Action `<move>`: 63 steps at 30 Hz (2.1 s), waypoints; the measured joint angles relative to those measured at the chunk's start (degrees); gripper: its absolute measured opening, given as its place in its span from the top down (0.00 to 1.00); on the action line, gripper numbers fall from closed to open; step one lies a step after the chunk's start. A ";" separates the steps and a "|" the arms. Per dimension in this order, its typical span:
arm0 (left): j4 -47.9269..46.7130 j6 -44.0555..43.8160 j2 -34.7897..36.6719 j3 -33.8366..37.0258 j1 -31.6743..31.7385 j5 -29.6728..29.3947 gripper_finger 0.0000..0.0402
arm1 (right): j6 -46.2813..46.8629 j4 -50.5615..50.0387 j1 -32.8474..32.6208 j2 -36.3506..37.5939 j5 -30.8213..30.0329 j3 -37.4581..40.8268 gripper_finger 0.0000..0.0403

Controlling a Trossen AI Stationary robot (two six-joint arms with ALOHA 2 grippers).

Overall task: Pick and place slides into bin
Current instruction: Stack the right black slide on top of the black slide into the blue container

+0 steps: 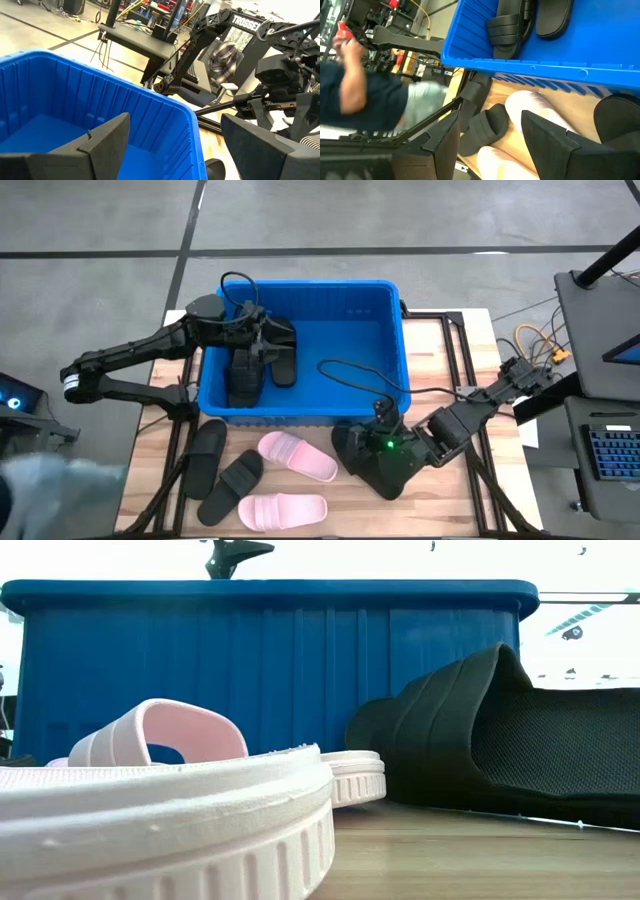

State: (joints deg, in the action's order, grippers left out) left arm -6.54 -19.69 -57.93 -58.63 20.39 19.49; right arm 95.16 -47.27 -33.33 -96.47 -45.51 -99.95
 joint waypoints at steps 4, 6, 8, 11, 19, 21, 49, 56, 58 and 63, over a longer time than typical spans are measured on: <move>0.01 0.94 0.00 0.00 0.01 0.00 0.26 | 1.89 0.02 -0.01 -0.02 -0.01 -0.01 0.50; 0.00 1.00 0.00 0.00 0.00 0.00 0.26 | 4.38 0.01 -0.01 -0.02 0.01 -0.01 0.50; 0.00 1.03 0.00 0.00 -0.01 0.00 0.26 | 6.76 0.00 -0.48 -0.02 0.08 0.00 0.50; 0.01 1.06 0.00 0.02 0.00 0.00 0.26 | 10.39 -0.37 -1.56 -0.17 1.93 -0.01 0.50; 0.00 1.86 0.00 0.04 -0.01 0.02 0.26 | 12.34 -0.61 -4.32 -3.41 13.09 0.00 0.50; -0.02 3.11 0.00 0.07 0.01 0.02 0.26 | 11.48 -0.96 -4.92 -4.62 14.01 -0.01 0.50; -0.03 3.92 -0.02 0.15 -0.01 0.02 0.26 | 23.58 -21.83 -6.28 -18.25 23.86 0.01 0.50; -0.03 3.90 -0.02 0.20 0.00 0.02 0.26 | 26.38 -21.61 -5.75 -21.52 22.07 0.01 0.50; -0.03 3.87 -0.02 0.22 0.00 0.02 0.26 | 26.44 -20.90 -5.57 -21.84 21.25 0.01 0.50; -0.06 3.81 -0.02 0.28 0.00 0.04 0.26 | 26.33 -20.88 -4.53 -22.02 19.90 0.01 0.50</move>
State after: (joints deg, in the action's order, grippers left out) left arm -6.60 -15.88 -57.95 -58.35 20.39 19.53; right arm 121.49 -68.15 -37.86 -118.49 -25.61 -99.94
